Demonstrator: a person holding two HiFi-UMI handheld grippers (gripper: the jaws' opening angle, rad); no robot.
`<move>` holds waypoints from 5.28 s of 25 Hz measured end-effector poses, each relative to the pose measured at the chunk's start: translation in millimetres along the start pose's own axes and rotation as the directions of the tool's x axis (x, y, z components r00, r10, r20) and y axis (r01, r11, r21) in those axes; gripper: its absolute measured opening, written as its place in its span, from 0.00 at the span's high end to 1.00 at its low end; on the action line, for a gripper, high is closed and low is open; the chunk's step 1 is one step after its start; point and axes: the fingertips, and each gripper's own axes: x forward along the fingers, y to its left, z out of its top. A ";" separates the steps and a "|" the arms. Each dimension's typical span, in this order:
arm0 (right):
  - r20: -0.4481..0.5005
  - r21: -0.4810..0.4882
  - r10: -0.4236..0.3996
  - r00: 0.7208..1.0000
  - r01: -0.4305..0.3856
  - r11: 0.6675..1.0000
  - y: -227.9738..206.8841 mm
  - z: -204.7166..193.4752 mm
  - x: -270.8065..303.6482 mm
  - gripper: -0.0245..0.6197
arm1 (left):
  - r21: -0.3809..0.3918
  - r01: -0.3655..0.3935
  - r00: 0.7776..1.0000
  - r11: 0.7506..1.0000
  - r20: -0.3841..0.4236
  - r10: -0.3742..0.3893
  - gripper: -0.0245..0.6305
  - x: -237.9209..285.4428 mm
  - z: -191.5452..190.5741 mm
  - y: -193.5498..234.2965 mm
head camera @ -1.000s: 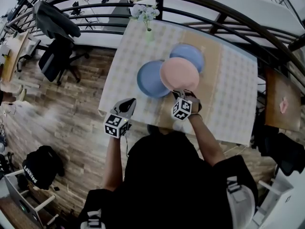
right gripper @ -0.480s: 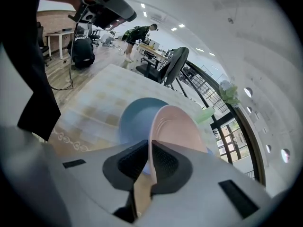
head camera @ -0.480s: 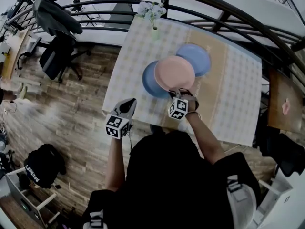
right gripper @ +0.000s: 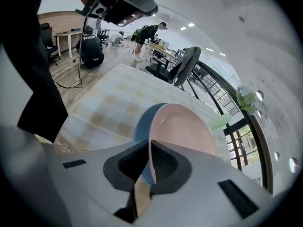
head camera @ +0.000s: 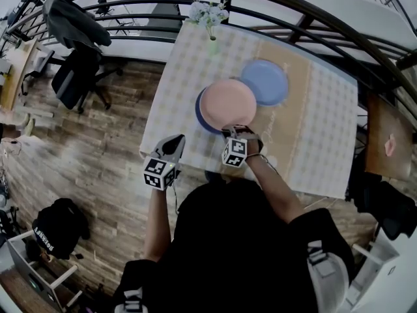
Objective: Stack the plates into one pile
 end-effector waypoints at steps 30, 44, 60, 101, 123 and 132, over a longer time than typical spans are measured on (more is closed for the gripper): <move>0.044 0.120 0.000 0.999 -0.005 0.993 0.1 -5.3 -28.4 0.84 | -0.005 0.036 0.999 0.999 0.018 -0.036 0.96 -3.2 13.2 -26.5; 0.042 0.182 -0.070 0.997 0.061 0.981 -45.4 -85.0 -82.9 0.85 | 0.012 0.086 0.996 0.996 -0.003 -0.086 0.96 52.5 27.7 -95.8; 0.012 0.200 -0.102 0.995 0.098 0.975 -97.8 -160.1 -80.6 0.86 | 0.007 0.038 0.999 0.999 -0.031 -0.038 0.96 72.0 28.0 -124.7; -0.145 0.097 -0.035 0.989 0.049 0.994 -128.9 -208.3 13.2 0.83 | -0.056 -0.073 0.994 0.996 -0.081 0.068 0.96 31.3 -3.0 -117.2; -0.090 0.021 -0.071 0.993 0.073 0.997 -126.4 -196.3 0.1 0.94 | -0.047 -0.099 0.993 0.994 -0.065 0.096 0.96 28.4 -11.2 -135.2; -0.062 0.001 -0.079 0.995 0.080 0.997 -104.8 -198.4 -31.8 0.94 | -0.021 -0.066 0.997 0.998 -0.048 0.065 0.96 38.5 -0.3 -159.2</move>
